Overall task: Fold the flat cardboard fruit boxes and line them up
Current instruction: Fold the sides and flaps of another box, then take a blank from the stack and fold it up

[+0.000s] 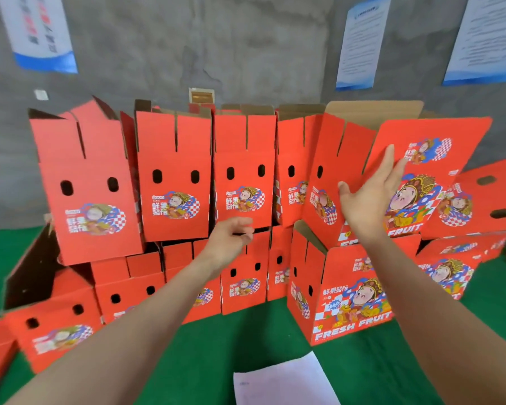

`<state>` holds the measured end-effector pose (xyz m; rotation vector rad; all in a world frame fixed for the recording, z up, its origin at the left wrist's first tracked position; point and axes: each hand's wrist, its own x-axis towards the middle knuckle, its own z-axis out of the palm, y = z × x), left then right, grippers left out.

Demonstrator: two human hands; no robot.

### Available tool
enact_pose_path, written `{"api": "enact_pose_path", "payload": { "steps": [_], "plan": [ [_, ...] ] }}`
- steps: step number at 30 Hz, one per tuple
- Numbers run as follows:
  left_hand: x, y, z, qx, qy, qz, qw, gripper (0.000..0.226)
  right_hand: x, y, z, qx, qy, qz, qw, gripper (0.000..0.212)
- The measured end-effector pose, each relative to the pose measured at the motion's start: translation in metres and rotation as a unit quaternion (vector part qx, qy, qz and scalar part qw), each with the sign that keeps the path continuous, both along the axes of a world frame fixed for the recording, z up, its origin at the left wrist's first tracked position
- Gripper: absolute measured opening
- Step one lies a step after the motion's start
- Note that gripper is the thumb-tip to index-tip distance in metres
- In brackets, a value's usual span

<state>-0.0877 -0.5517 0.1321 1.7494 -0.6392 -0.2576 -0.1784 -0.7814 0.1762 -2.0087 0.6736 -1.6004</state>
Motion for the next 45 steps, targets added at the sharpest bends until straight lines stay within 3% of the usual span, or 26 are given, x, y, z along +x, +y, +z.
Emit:
{"api": "enact_pose_path", "payload": {
  "steps": [4,7,10,15,20,26,29,32,38,41,43,45],
  "plan": [
    [0.005,0.029,-0.002,-0.016,0.008,0.017,1.000,0.030,-0.007,0.029,0.012,0.002,0.014,-0.017,1.000,0.091],
    [0.008,0.055,-0.003,-0.034,0.016,0.019,0.999,0.030,-0.003,0.071,0.022,-0.087,0.001,-0.020,0.996,0.082],
    [0.010,0.091,-0.008,-0.053,0.022,0.026,0.998,0.026,0.012,0.126,0.017,-0.167,0.012,0.051,0.985,0.067],
    [0.020,0.193,-0.027,-0.083,0.041,0.095,0.991,0.022,0.052,0.223,-0.008,-0.158,0.034,0.209,0.964,0.043],
    [0.036,0.345,-0.069,-0.133,0.080,0.252,0.955,0.024,0.093,0.357,-0.049,-0.205,0.079,0.371,0.902,0.026],
    [0.042,0.539,-0.139,-0.127,0.100,0.469,0.868,0.021,0.136,0.514,-0.122,-0.208,0.236,0.519,0.795,0.022],
    [0.047,0.615,-0.171,-0.067,0.099,0.552,0.825,0.022,0.158,0.567,-0.161,-0.200,0.324,0.546,0.747,0.027],
    [0.060,0.664,-0.200,0.081,0.081,0.605,0.788,0.023,0.173,0.595,-0.198,-0.192,0.413,0.535,0.712,0.031],
    [0.106,0.669,-0.237,0.326,0.024,0.423,0.845,0.042,0.184,0.606,-0.248,-0.142,0.578,0.466,0.655,0.040],
    [0.113,0.661,-0.266,0.484,0.016,0.269,0.832,0.051,0.189,0.601,-0.262,-0.126,0.618,0.436,0.642,0.046],
    [0.107,0.658,-0.278,0.522,-0.012,0.242,0.818,0.044,0.195,0.598,-0.268,-0.104,0.634,0.421,0.640,0.048],
    [0.103,0.655,-0.278,0.465,-0.133,0.289,0.826,0.031,0.201,0.597,-0.272,-0.085,0.638,0.408,0.648,0.048]
  ]
}}
